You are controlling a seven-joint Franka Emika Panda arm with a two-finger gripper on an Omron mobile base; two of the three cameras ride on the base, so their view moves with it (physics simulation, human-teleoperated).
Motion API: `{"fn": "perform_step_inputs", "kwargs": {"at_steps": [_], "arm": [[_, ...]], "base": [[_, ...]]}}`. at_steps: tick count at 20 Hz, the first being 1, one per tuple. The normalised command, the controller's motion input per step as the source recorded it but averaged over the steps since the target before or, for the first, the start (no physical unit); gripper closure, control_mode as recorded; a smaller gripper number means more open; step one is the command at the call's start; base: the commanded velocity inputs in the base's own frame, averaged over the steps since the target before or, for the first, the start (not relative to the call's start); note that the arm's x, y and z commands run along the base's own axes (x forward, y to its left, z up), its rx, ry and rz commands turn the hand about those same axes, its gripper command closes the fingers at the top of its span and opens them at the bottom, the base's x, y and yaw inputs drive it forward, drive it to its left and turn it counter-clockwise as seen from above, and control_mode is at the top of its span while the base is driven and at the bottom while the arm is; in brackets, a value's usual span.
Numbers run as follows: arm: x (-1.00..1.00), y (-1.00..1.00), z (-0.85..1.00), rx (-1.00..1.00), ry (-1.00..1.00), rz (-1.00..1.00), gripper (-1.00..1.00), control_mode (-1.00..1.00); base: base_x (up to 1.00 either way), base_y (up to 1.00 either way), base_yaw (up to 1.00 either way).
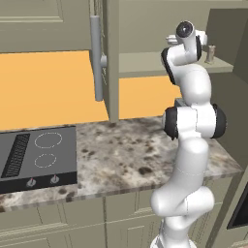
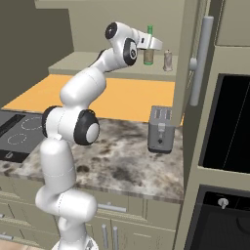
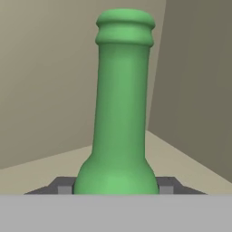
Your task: Get the candle and the beer from the cabinet and move them to the dining counter.
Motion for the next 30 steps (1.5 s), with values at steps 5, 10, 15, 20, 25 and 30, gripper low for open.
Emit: {"fn": "perform_step_inputs", "kwargs": {"at_steps": [5, 10, 15, 20, 25, 30], "arm": [[0.0, 0.0, -0.01, 0.0, 0.02, 0.0, 1.0, -1.0], [-0.01, 0.1, -0.16, -0.01, 0.0, 0.0, 1.0, -1.0], [-0.19, 0.3, -0.2, -0.03, -0.1, 0.0, 1.0, -1.0], [-0.58, 0.26, -0.03, 0.0, -0.12, 0.0, 1.0, -1.0], [-1.0, 0.04, -0.08, 0.0, -0.12, 0.0, 1.0, -1.0], [-1.0, 0.0, 0.0, 0.0, -0.09, 0.01, 1.0, -1.0]], "base": [[0.0, 0.0, 0.0], [0.0, 0.0, 0.0], [0.0, 0.0, 0.0], [0.0, 0.0, 0.0], [0.0, 0.0, 0.0], [0.0, 0.0, 0.0]]}}
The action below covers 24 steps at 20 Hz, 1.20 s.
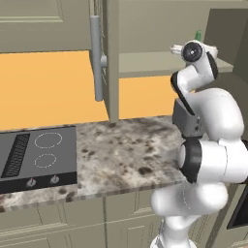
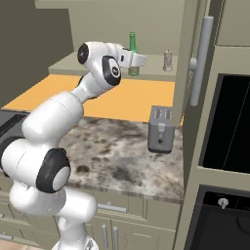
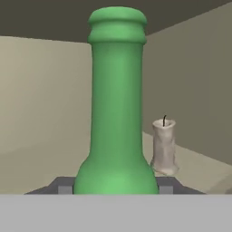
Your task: Get the candle and the beer from the cabinet and move them to the dining counter.
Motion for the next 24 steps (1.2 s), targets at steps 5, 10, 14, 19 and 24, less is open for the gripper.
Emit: {"fn": "perform_step_inputs", "kwargs": {"at_steps": [5, 10, 14, 19, 24], "arm": [[-1.0, 0.07, 0.0, -0.01, 0.0, 0.1, 1.0, -1.0], [-1.0, 0.15, -0.09, -0.08, 0.0, 0.21, 1.0, -1.0], [-1.0, 0.18, -0.03, -0.09, 0.0, 0.24, 1.0, -1.0], [-1.0, 0.24, 0.0, -0.09, 0.02, 0.27, 1.0, -1.0], [-1.0, 0.33, 0.0, -0.14, 0.06, 0.29, 1.0, -1.0]], "base": [[0.0, 0.0, 0.0], [0.0, 0.0, 0.0], [0.0, 0.0, 0.0], [0.0, 0.0, 0.0], [0.0, 0.0, 0.0]]}}
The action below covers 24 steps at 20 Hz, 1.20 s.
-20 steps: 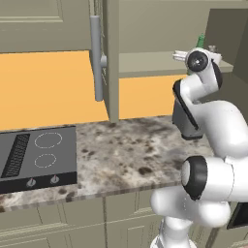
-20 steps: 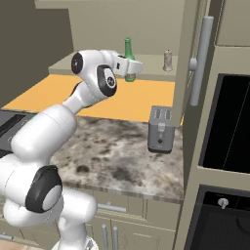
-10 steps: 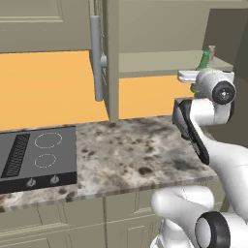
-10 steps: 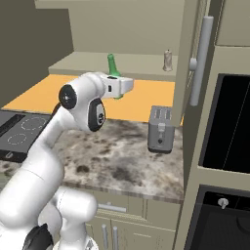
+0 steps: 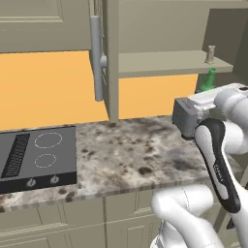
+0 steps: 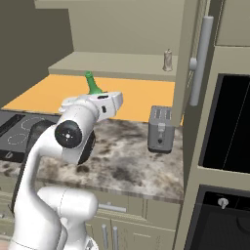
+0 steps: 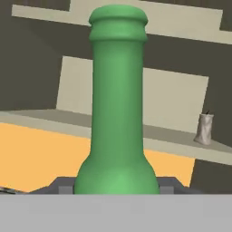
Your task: Get the candle and the beer from the cabinet and move them to the dining counter.
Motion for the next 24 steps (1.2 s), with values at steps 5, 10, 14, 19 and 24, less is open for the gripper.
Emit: {"fn": "perform_step_inputs", "kwargs": {"at_steps": [5, 10, 14, 19, 24], "arm": [[-1.0, 0.34, 0.0, -0.14, 0.03, 0.28, 1.0, -1.0], [-0.45, 0.26, -0.12, -0.05, 0.03, 0.04, 1.0, -1.0], [-0.14, 0.06, -0.03, 0.0, 0.0, 0.0, 1.0, -1.0], [-0.05, 0.0, -0.05, 0.0, 0.0, 0.0, 1.0, 1.0], [0.0, 0.0, 0.0, 0.0, 0.0, 0.0, 1.0, 1.0]], "base": [[0.0, 0.0, 0.0], [0.0, 0.0, 0.0], [0.0, 0.0, 0.0], [-0.63, 0.0, 0.07], [-1.0, 0.28, 0.19]]}}
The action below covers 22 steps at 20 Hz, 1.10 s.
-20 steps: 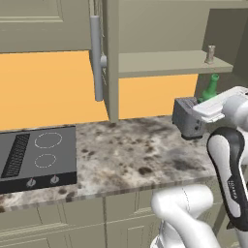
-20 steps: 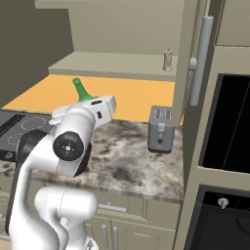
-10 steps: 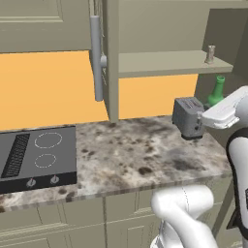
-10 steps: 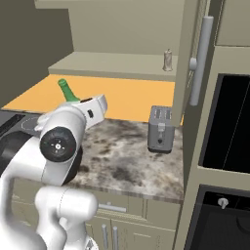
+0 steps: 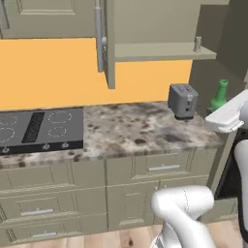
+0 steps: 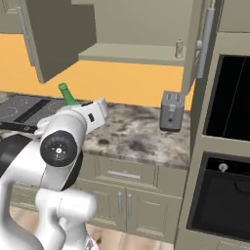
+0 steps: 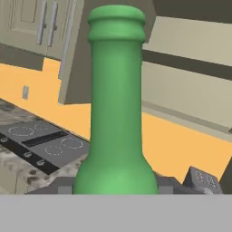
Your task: Get the candle and the beer from the cabinet and move them to the dining counter.
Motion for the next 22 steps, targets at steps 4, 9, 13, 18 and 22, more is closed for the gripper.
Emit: {"fn": "perform_step_inputs", "kwargs": {"at_steps": [4, 9, 13, 18, 22], "arm": [[0.0, 0.0, 0.0, 0.0, 0.0, 0.0, 1.0, 1.0], [0.0, 0.0, 0.0, 0.0, 0.0, 0.0, 1.0, 1.0], [0.0, 0.0, 0.0, 0.0, 0.0, 0.0, 1.0, 1.0], [0.0, 0.0, 0.0, 0.0, 0.0, 0.0, 1.0, 1.0], [0.0, 0.0, 0.0, 0.0, 0.0, 0.0, 1.0, 1.0]], "base": [[-0.86, 0.59, 0.29], [-0.25, 0.87, 0.39], [0.0, 0.74, 0.54], [0.0, 0.67, 0.56], [0.0, 0.59, 0.58]]}}
